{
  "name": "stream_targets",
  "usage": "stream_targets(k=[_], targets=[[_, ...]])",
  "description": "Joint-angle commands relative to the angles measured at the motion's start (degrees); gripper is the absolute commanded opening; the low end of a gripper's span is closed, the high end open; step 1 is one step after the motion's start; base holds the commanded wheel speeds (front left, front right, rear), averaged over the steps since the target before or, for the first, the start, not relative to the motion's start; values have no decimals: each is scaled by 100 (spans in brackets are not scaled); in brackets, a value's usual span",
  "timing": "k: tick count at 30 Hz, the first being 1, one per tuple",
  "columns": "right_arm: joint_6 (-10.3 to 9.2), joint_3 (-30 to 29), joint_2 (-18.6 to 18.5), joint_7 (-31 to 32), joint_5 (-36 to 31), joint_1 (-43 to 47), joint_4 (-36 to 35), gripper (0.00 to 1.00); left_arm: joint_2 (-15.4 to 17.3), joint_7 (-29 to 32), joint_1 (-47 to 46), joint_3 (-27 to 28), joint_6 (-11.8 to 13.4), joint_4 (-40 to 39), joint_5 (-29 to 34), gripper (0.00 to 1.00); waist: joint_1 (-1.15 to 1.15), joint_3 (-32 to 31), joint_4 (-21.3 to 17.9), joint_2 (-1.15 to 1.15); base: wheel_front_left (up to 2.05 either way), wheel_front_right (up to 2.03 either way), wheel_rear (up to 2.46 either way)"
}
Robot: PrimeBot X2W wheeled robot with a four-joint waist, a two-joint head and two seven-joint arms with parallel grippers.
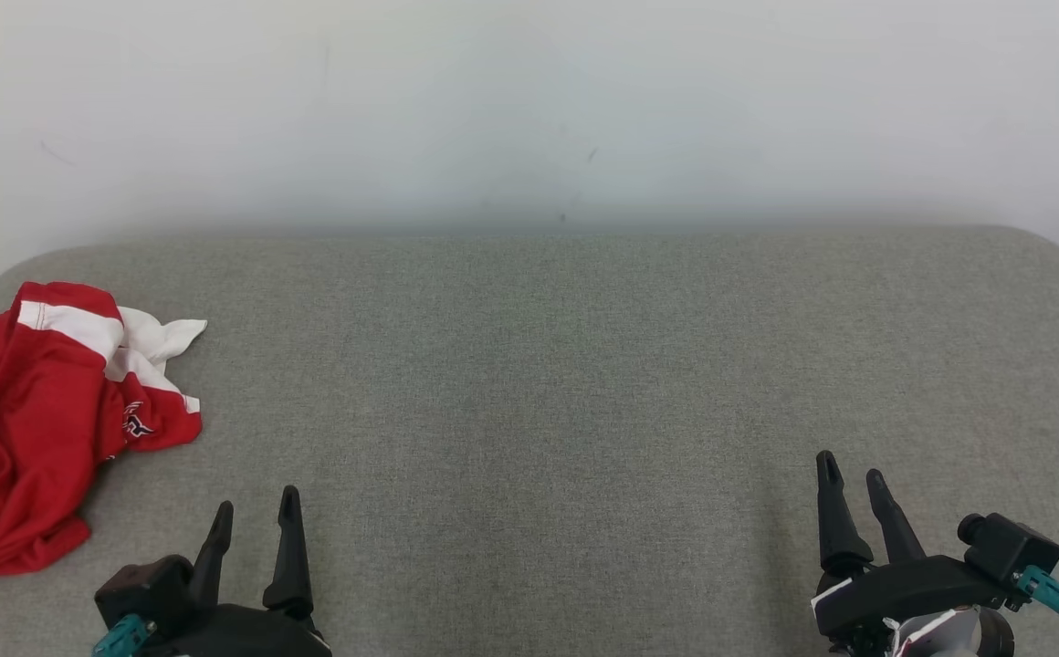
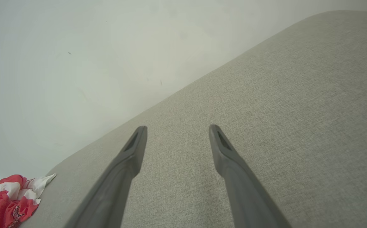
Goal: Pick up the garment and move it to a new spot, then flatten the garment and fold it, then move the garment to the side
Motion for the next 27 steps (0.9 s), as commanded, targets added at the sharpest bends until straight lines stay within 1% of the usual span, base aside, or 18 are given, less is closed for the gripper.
stream_targets(k=[1,7,13,21,27], targets=[[35,-1,-34,-60,-170,-30,-44,100,45,-67,-50,-22,45,-79,173,100,0,4,1,0,0,0,0],[36,10,-36,-145,-384,-23,-37,100,14,-134,-9,-5,96,-160,340,100,0,2,2,0,0,0,0],[38,63,-38,-243,-636,-15,-7,100,22,-215,31,66,53,-220,567,100,0,-4,-3,0,0,0,0],[35,137,-40,-352,-1015,-7,23,100,-52,-321,100,70,53,-194,956,100,0,25,1,0,0,0,0],[33,61,-38,-242,-1328,-9,62,100,-96,-385,83,94,44,-128,1223,100,0,55,4,0,0,0,0]])
